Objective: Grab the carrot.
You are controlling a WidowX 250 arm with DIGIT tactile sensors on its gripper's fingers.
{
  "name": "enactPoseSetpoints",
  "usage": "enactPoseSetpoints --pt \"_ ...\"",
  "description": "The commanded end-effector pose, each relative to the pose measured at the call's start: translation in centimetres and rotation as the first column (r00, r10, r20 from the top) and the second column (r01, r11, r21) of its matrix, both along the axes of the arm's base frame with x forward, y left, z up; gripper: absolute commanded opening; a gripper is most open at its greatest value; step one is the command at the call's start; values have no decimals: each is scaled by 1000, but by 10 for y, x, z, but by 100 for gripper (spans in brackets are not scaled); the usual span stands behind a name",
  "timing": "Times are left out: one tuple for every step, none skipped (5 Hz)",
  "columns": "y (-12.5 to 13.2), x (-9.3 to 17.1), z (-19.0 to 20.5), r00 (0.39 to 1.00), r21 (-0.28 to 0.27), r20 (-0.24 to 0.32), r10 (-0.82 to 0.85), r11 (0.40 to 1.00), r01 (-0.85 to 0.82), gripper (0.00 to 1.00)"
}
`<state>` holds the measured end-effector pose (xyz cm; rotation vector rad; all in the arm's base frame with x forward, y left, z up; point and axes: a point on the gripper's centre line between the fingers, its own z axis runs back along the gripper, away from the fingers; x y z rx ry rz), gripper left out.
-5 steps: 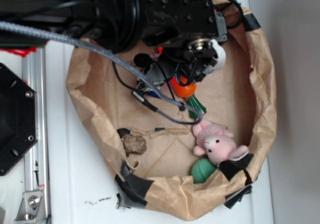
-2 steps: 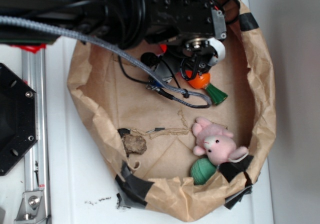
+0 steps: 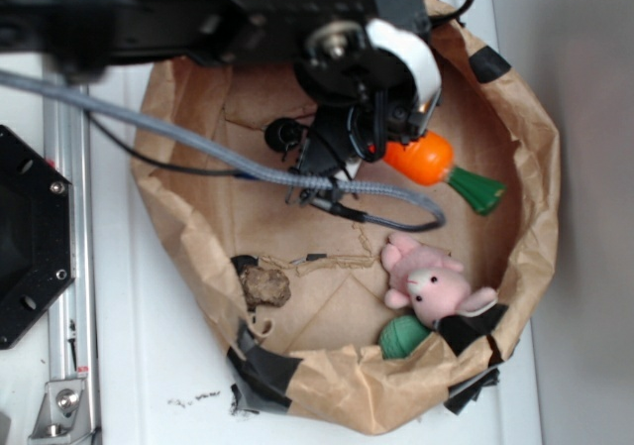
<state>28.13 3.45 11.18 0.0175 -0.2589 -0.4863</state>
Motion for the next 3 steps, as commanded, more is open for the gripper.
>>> enactPoseSetpoints --pt "-28 -5 65 960 -16 74 269 963 -269 0" --pt "-43 -18 68 898 -73 28 438 897 -435 0" --pt "-48 -23 66 879 -53 -7 476 878 -476 0"
